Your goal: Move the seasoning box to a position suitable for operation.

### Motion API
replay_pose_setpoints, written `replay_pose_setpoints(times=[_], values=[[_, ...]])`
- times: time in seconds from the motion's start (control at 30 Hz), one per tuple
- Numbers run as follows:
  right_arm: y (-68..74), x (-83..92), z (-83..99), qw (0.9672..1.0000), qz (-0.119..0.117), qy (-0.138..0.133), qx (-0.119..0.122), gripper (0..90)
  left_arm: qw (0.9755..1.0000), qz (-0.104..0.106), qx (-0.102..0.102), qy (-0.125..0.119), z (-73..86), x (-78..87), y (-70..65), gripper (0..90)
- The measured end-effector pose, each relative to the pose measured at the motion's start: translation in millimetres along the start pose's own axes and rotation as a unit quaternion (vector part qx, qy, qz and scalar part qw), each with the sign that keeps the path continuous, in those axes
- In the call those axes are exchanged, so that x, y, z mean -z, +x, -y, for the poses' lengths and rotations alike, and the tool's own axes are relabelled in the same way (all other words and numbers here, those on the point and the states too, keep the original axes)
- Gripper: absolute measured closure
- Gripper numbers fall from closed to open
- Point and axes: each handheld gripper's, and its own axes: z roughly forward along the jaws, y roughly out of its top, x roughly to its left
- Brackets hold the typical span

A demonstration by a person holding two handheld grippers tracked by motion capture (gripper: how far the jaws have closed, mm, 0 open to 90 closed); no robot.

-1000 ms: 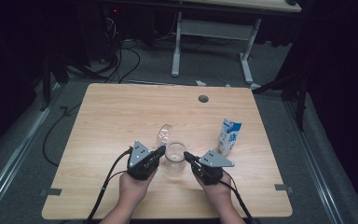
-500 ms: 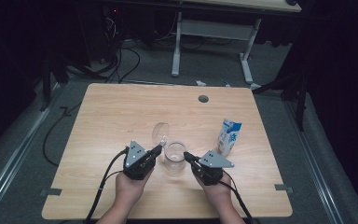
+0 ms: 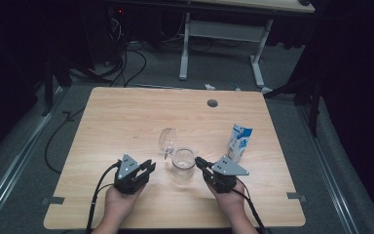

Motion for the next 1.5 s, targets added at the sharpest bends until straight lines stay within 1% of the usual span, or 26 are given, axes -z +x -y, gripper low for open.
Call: replay_pose_setpoints(times=[0.07, 0.1, 0.13, 0.17, 0.23, 0.3, 0.33, 0.37, 0.43, 0.47, 0.53, 0.63, 0.77, 0.8, 0.83, 0.87, 0.9, 1.0, 1.03, 1.07, 1.1, 1.17, 1.23, 1.33, 1.37, 1.5], values=[[-1.6, 0.3, 0.7, 1.0, 0.001, 0.002, 0.001, 84.3, 1.0, -0.005, -0.002, 0.006, 1.5, 1.4, 3.2, 71.4], [-3.5, 0.9, 1.6, 1.0, 0.005, 0.006, 0.003, 83.5, 0.9996, -0.022, -0.006, 0.018, 5.0, 5.2, 11.3, 69.9], [-4.3, 1.0, 2.0, 1.0, 0.006, 0.006, 0.003, 83.2, 0.9996, -0.022, -0.006, 0.018, 5.0, 5.2, 11.3, 69.0], [-5.7, 1.3, 2.6, 0.9999, 0.009, 0.007, -0.001, 82.9, 0.9991, -0.033, -0.007, 0.024, 8.6, 10.2, 19.8, 67.0], [-7.2, 1.6, 3.0, 0.9999, 0.011, 0.008, -0.002, 82.8, 0.999, -0.035, -0.006, 0.027, 9.6, 11.8, 22.4, 65.0], [-10.5, 1.8, 4.7, 0.9998, 0.018, 0.01, -0.006, 82.4, 0.9984, -0.045, -0.004, 0.033, 14.1, 17.4, 32.0, 63.3], [-10.5, 1.8, 4.7, 0.9998, 0.018, 0.01, -0.006, 82.4, 0.9984, -0.045, -0.004, 0.033, 14.1, 17.4, 32.0, 62.9], [-12.7, 2.2, 5.8, 0.9997, 0.02, 0.01, -0.013, 82.5, 0.9981, -0.051, -0.001, 0.035, 16.9, 21.0, 38.4, 62.4], [-13.9, 2.5, 6.0, 0.9996, 0.023, 0.011, -0.013, 82.5, 0.9979, -0.055, 0.002, 0.035, 18.1, 23.4, 42.3, 61.8], [-16.7, 3.4, 6.9, 0.9993, 0.029, 0.011, -0.02, 82.6, 0.9975, -0.061, 0.008, 0.034, 19.9, 27.1, 48.5, 60.0], [-18.0, 4.2, 7.3, 0.9992, 0.03, 0.011, -0.023, 82.6, 0.9975, -0.062, 0.011, 0.032, 20.5, 28.3, 50.9, 56.8], [-22.1, 6.7, 10.7, 0.9985, 0.041, 0.018, -0.03, 81.7, 0.9972, -0.066, 0.02, 0.028, 23.7, 31.5, 62.3, 53.1], [-24.5, 7.2, 14.9, 0.9979, 0.049, 0.029, -0.032, 80.3, 0.9972, -0.068, 0.019, 0.024, 28.4, 32.0, 65.5, 49.0], [-25.8, 7.4, 16.3, 0.9977, 0.051, 0.032, -0.033, 79.4, 0.9973, -0.068, 0.019, 0.019, 31.1, 33.0, 65.0, 48.5], [-27.9, 9.7, 19.7, 0.9966, 0.06, 0.043, -0.036, 78.4, 0.9973, -0.071, 0.015, 0.014, 38.6, 35.3, 63.7, 46.3], [-27.9, 9.7, 19.7, 0.9966, 0.06, 0.043, -0.036, 78.4, 0.9973, -0.071, 0.015, 0.014, 38.6, 35.3, 63.7, 44.8], [-28.5, 14.2, 24.4, 0.9955, 0.067, 0.051, -0.044, 77.4, 0.9975, -0.066, 0.018, 0.017, 43.2, 37.8, 64.7, 43.3], [-27.9, 20.6, 32.1, 0.9942, 0.076, 0.054, -0.053, 75.8, 0.9978, -0.06, 0.026, 0.015, 43.4, 41.2, 67.3, 41.3], [-26.1, 24.5, 39.3, 0.9925, 0.086, 0.066, -0.057, 73.0, 0.9972, -0.068, 0.028, 0.011, 45.2, 43.9, 69.2, 40.1], [-26.1, 24.5, 39.3, 0.9925, 0.086, 0.066, -0.057, 73.0, 0.9972, -0.068, 0.028, 0.011, 45.2, 43.9, 69.2, 38.9], [-24.6, 27.9, 44.3, 0.9907, 0.099, 0.076, -0.053, 70.4, 0.9969, -0.074, 0.024, 0.014, 46.7, 44.0, 70.4, 37.7], [-24.2, 31.1, 48.0, 0.988, 0.116, 0.087, -0.053, 69.0, 0.997, -0.072, 0.021, 0.015, 46.8, 44.0, 70.8, 36.8], [-24.5, 35.2, 51.7, 0.9858, 0.127, 0.089, -0.064, 67.6, 0.9972, -0.071, 0.017, 0.012, 46.8, 44.6, 70.8, 36.8], [-25.5, 39.6, 55.6, 0.9831, 0.142, 0.089, -0.073, 64.6, 0.9976, -0.067, 0.019, 0.002, 46.4, 48.2, 68.5, 37.8], [-25.6, 42.0, 56.0, 0.9826, 0.147, 0.086, -0.074, 63.9, 0.9973, -0.073, 0.005, -0.004, 46.1, 51.6, 63.9, 38.1], [-28.3, 49.7, 53.5, 0.9794, 0.164, 0.08, -0.086, 59.1, 0.9968, -0.079, 0.004, -0.012, 47.7, 57.6, 59.0, 38.5]])
